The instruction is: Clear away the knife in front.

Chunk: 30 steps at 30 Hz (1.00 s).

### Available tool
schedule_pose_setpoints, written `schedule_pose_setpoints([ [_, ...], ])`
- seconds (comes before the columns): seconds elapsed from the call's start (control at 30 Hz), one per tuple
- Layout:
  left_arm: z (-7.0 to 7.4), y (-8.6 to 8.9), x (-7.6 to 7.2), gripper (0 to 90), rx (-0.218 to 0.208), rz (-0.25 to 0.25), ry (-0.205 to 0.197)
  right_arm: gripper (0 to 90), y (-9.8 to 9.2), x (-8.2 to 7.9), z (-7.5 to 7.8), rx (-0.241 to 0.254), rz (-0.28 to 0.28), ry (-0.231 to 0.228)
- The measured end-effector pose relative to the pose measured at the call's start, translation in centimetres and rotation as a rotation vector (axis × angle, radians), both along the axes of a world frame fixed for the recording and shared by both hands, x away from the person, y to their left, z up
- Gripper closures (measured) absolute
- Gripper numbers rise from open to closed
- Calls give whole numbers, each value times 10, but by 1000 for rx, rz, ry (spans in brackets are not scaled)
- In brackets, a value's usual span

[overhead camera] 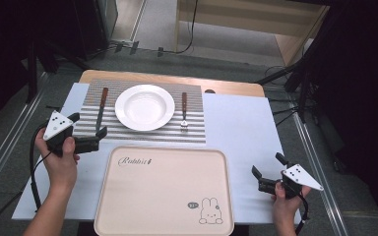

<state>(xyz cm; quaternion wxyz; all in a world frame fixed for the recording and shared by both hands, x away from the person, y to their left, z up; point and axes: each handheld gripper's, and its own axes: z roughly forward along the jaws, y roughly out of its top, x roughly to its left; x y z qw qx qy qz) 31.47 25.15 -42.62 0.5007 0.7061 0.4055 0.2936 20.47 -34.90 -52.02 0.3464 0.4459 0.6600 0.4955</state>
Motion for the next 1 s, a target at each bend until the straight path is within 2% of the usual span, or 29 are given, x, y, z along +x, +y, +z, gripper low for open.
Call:
schedule_pose_setpoints([
  [0.07,4,-4,5,0,15,-5,-2,0,0,0,0,-2,1,-2],
  [0.37,12,-14,20,0,7,-17,-4,0,0,0,0,-5,1,0],
  [0.57,13,-21,33,0,19,-19,7,0,0,0,0,-6,3,-2],
  [1.0,8,-28,52,0,15,-18,42,0,0,1,0,-2,2,0],
])
